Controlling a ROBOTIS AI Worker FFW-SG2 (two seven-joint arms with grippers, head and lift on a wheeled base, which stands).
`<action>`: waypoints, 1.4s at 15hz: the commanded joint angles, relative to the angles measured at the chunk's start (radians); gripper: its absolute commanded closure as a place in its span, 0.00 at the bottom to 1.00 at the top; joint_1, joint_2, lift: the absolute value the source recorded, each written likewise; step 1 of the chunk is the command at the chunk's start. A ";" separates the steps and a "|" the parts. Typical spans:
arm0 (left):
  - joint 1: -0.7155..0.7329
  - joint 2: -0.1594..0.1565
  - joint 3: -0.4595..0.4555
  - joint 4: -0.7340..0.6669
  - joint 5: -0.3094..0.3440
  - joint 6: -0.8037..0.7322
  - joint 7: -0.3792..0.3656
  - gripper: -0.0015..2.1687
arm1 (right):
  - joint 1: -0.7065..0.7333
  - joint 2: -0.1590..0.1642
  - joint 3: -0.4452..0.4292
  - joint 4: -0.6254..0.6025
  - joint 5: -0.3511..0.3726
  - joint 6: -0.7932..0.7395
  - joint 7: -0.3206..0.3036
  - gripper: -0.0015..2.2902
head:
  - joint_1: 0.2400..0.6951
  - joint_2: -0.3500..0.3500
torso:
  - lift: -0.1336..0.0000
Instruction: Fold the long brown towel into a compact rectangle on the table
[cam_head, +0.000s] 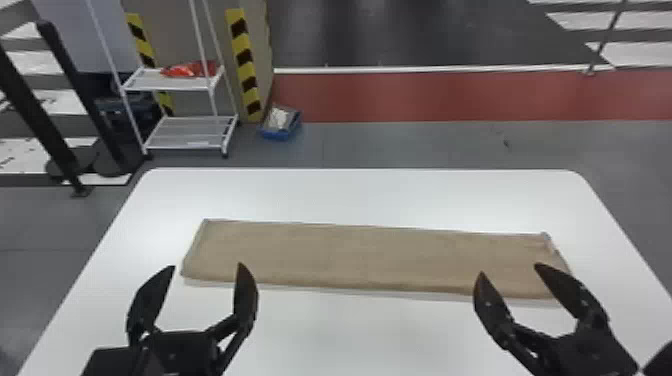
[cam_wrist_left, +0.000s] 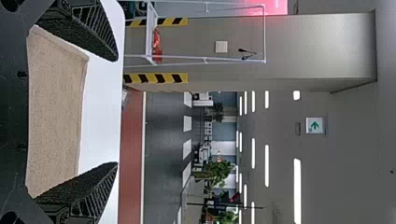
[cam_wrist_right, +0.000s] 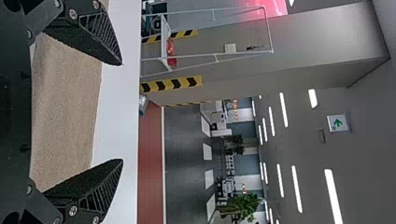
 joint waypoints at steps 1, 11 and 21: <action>-0.005 0.000 0.001 0.004 0.000 0.003 -0.002 0.04 | -0.004 0.003 0.000 0.006 -0.003 0.003 -0.001 0.07 | 1.00 0.56 | 0.58; -0.014 0.000 0.004 0.010 0.000 0.000 -0.008 0.04 | -0.007 0.001 -0.002 0.012 -0.008 0.024 -0.027 0.06 | 1.00 0.55 | 0.58; -0.277 0.009 0.116 0.263 0.117 0.117 -0.146 0.04 | -0.168 0.015 0.023 0.165 0.095 0.055 -0.038 0.06 | 1.00 0.55 | 0.58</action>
